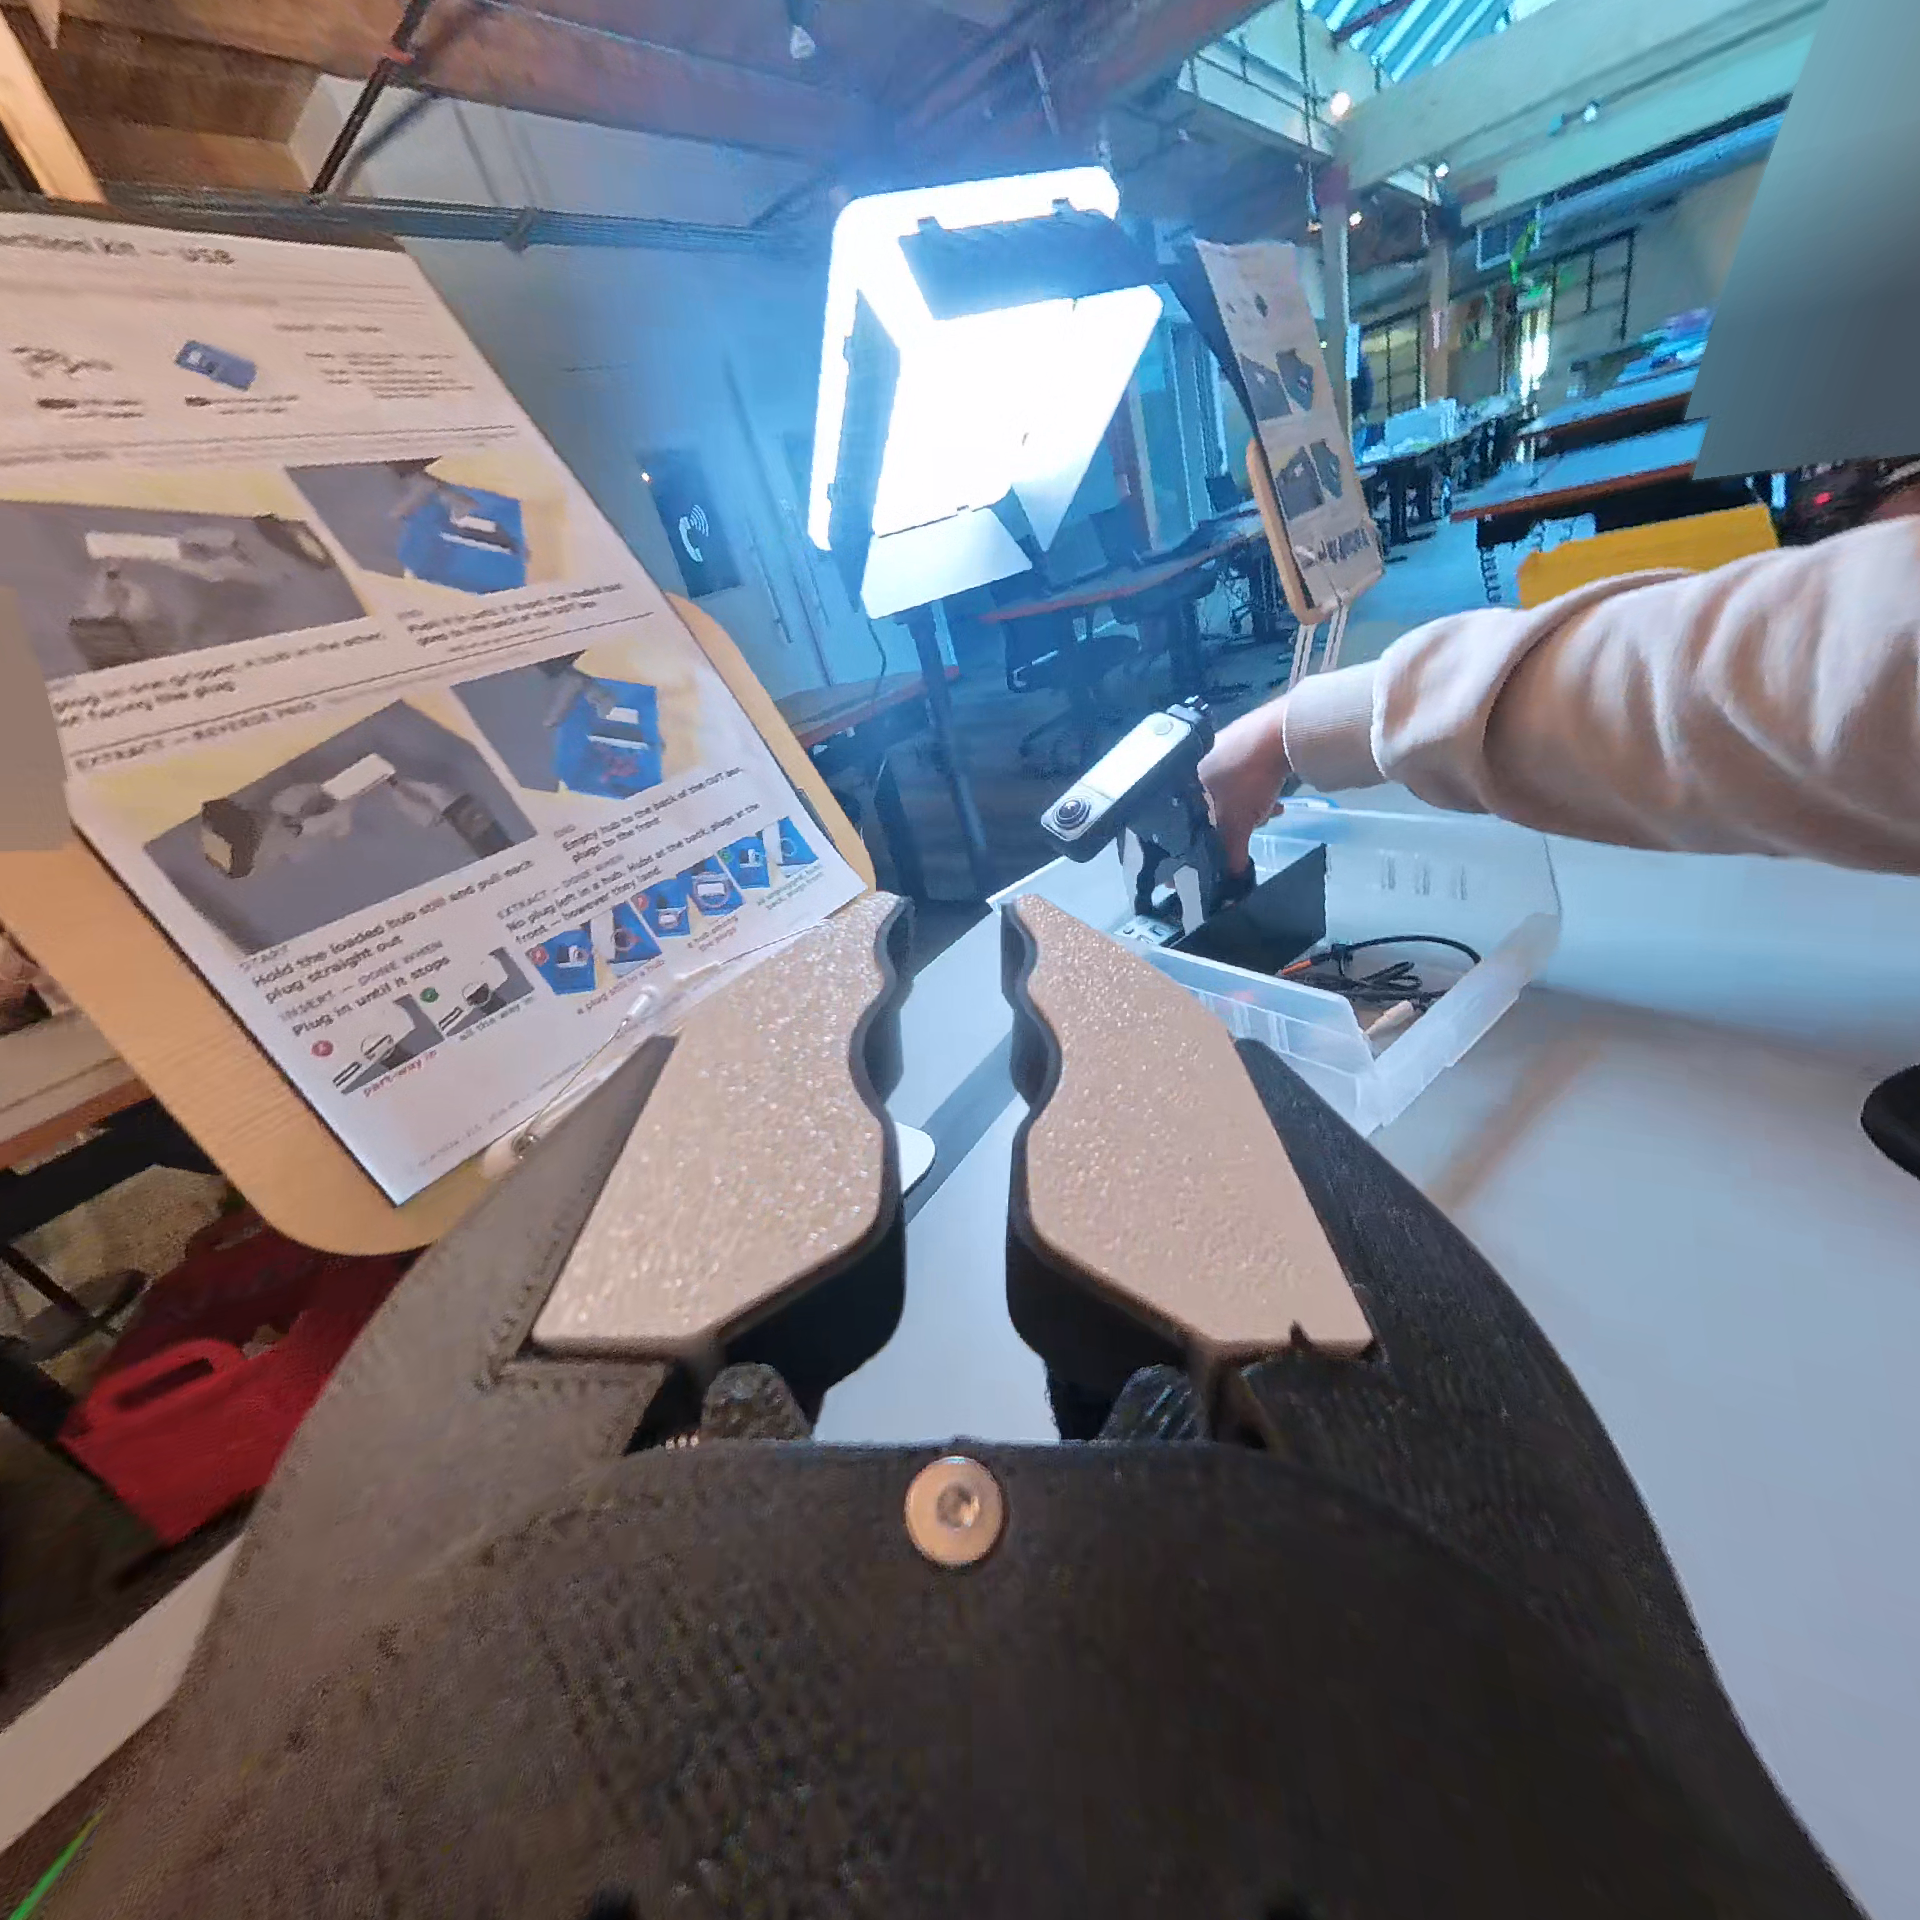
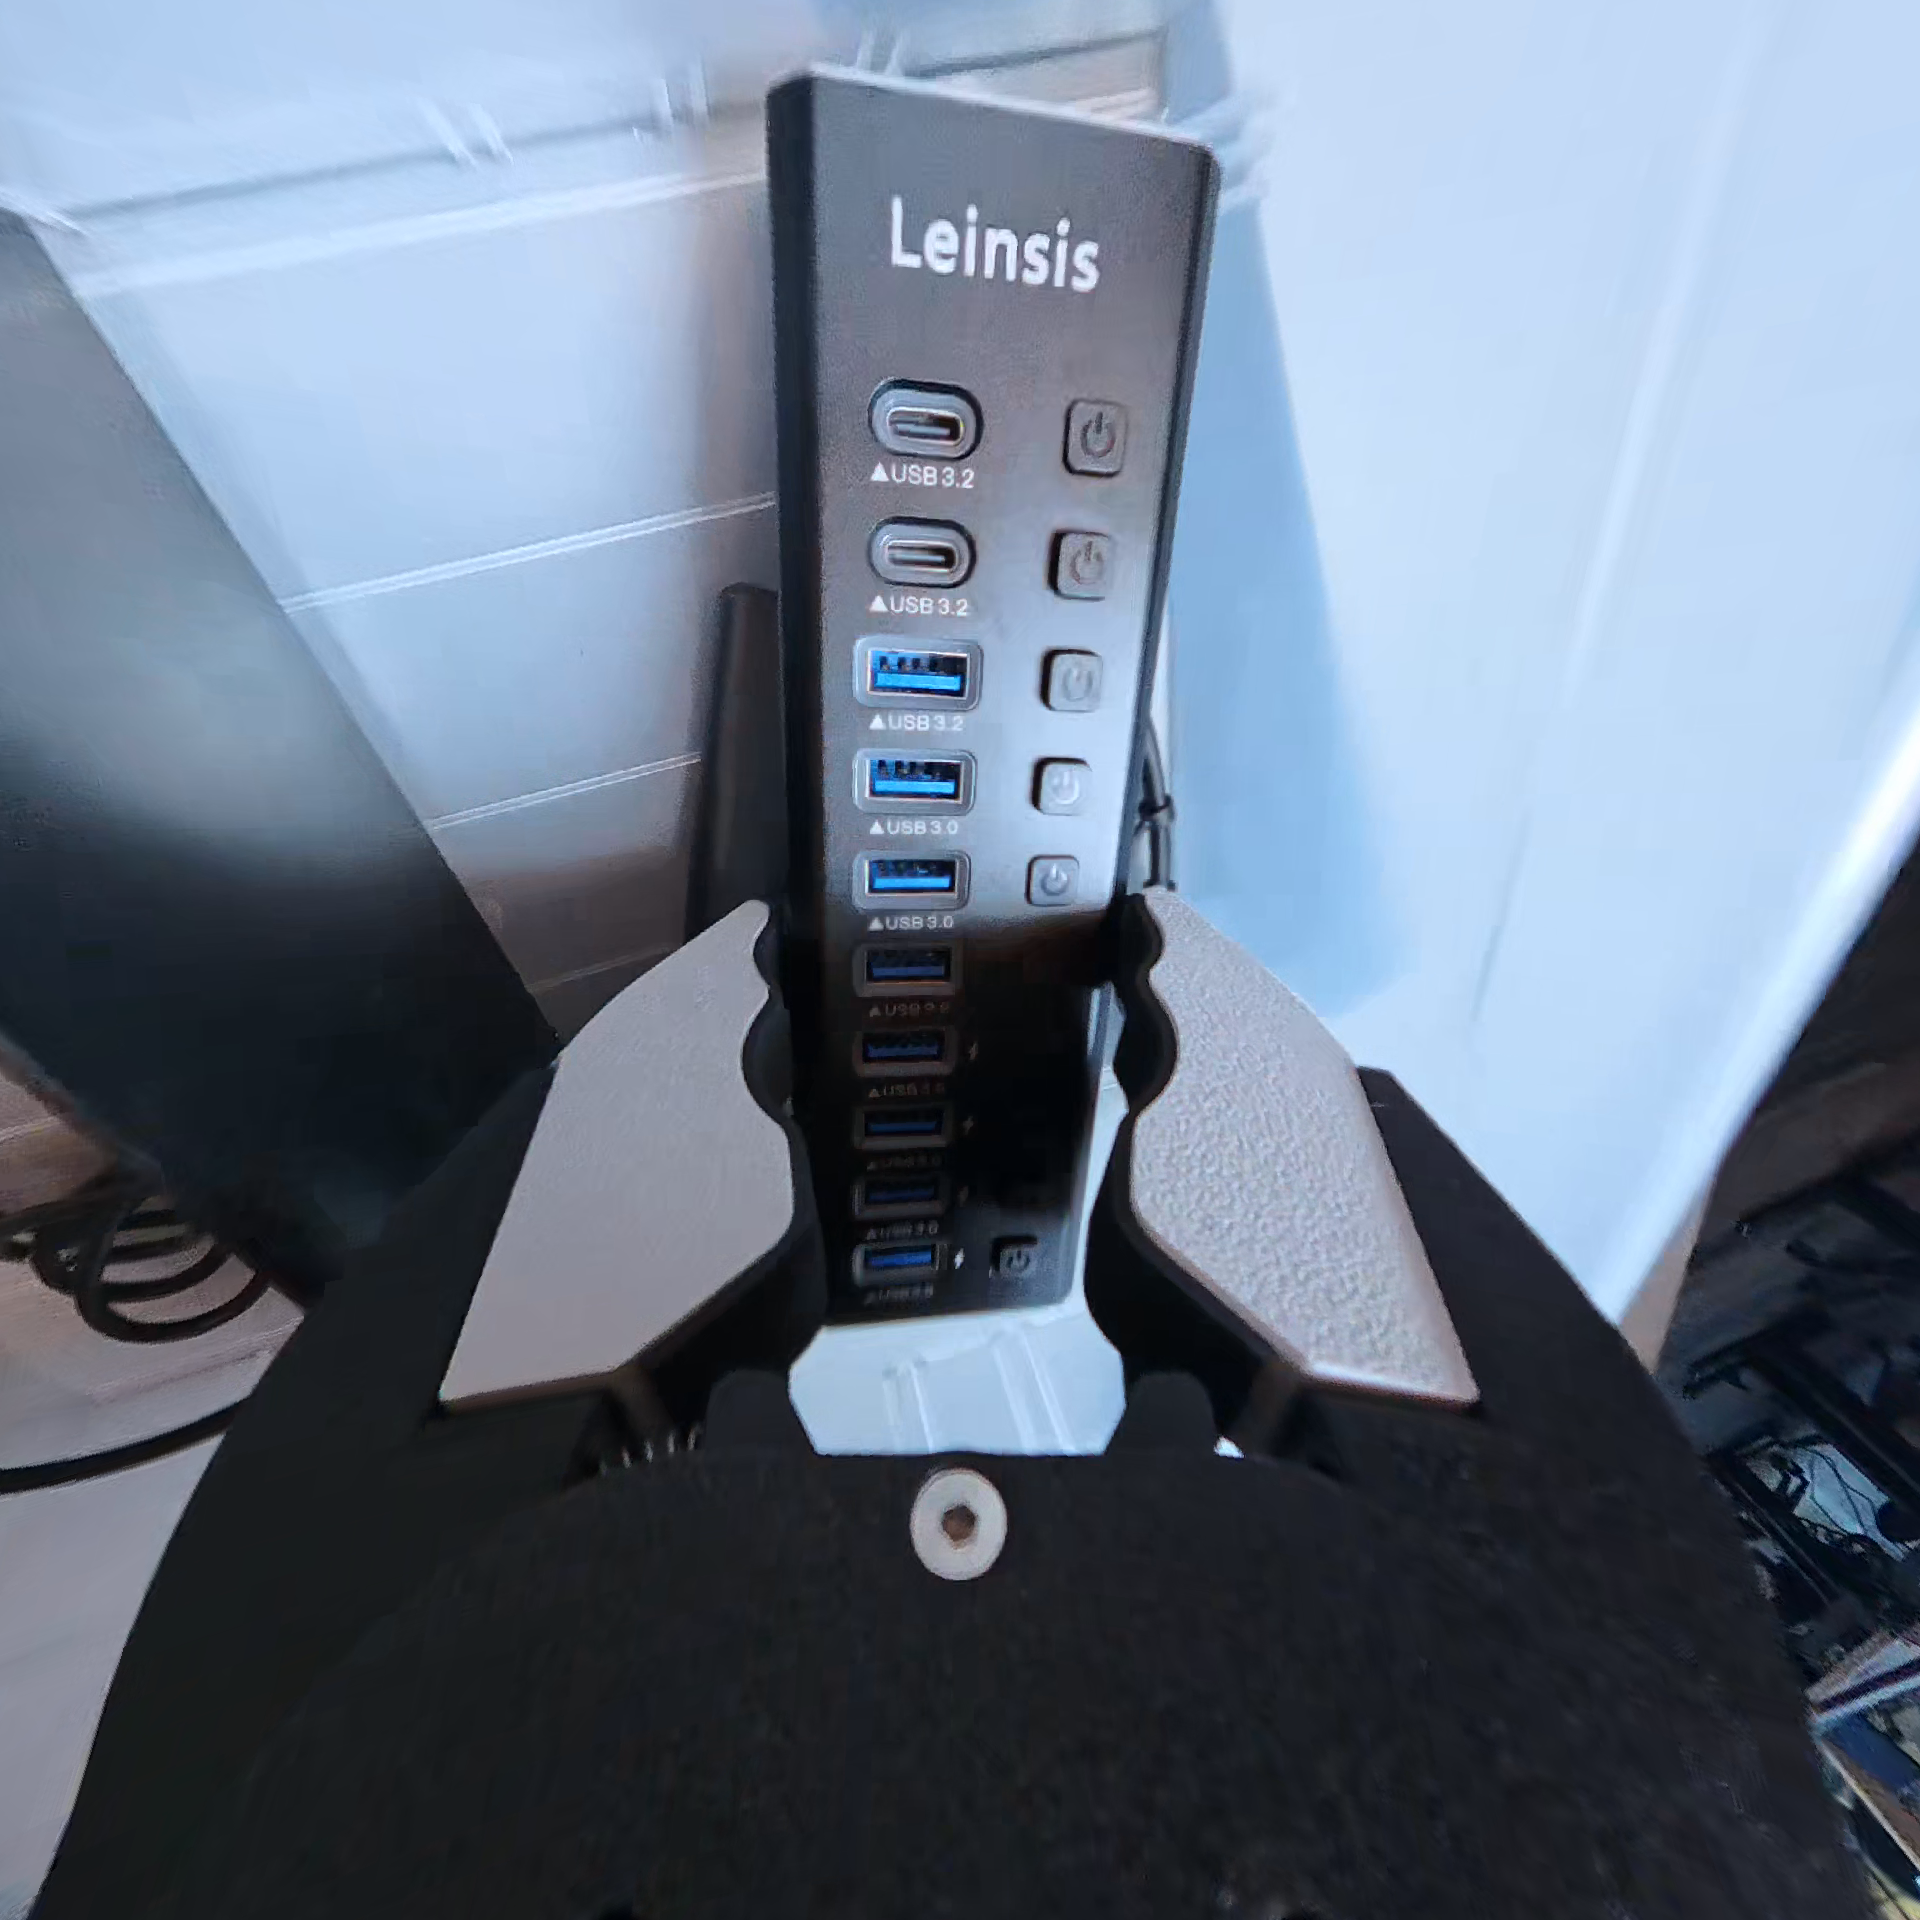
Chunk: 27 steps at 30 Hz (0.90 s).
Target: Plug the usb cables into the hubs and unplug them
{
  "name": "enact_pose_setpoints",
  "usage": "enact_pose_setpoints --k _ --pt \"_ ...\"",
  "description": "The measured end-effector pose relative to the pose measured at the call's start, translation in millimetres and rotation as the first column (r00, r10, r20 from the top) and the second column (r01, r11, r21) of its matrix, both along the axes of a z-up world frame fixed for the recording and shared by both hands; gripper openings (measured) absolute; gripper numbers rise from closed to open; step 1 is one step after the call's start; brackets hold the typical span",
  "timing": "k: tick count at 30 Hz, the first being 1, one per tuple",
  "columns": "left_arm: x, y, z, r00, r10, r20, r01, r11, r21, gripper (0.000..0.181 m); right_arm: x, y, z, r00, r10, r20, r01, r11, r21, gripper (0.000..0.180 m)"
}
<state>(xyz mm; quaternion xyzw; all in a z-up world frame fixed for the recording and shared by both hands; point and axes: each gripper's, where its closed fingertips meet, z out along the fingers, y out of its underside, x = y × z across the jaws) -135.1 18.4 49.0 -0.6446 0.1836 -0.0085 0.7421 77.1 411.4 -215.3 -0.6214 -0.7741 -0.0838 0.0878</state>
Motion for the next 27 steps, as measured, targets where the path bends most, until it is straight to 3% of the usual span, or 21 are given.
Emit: enact_pose_setpoints --k 5,9,14,17,19,22,24,27 --pt "-13.9 -1.4 -0.4 0.999 0.017 0.046 -0.016 1.000 -0.017 0.018 -3.2 14.6 25.8 0.998 -0.021 -0.058 0.026 0.994 0.101 0.061" --pt "-18.0 -4.5 0.5 0.999 0.032 0.043 -0.030 0.998 -0.051 0.027 -26.1 2.0 94.4 0.950 0.055 -0.307 0.014 0.975 0.220 0.057" --pt "-23.2 -19.0 10.3 0.997 0.082 -0.017 -0.083 0.995 -0.055 0.027 -38.2 -92.7 159.7 0.783 0.192 -0.592 -0.061 0.971 0.233 0.056" --pt "-19.7 -30.8 5.4 0.993 0.081 -0.082 -0.091 0.987 -0.129 0.030 -22.8 -167.4 161.4 0.702 0.218 -0.678 -0.144 0.976 0.165 0.058" --pt "-13.5 -38.4 -14.5 0.987 0.047 -0.153 -0.086 0.961 -0.262 0.036 -1.3 -205.1 147.2 0.707 0.237 -0.667 -0.186 0.971 0.148 0.060" --pt "-8.6 -56.2 -78.1 0.962 -0.034 -0.270 -0.125 0.827 -0.549 0.047 40.5 -238.1 116.0 0.764 0.247 -0.595 -0.208 0.969 0.135 0.058" --pt "-18.6 -80.0 -141.7 0.921 -0.093 -0.377 -0.230 0.651 -0.724 0.054 68.4 -247.9 94.9 0.810 0.225 -0.541 -0.202 0.974 0.102 0.050" --pt "-52.2 -121.3 -226.0 0.848 -0.171 -0.501 -0.417 0.367 -0.832 0.061 98.6 -240.4 67.3 0.875 0.202 -0.441 -0.171 0.979 0.109 0.047"
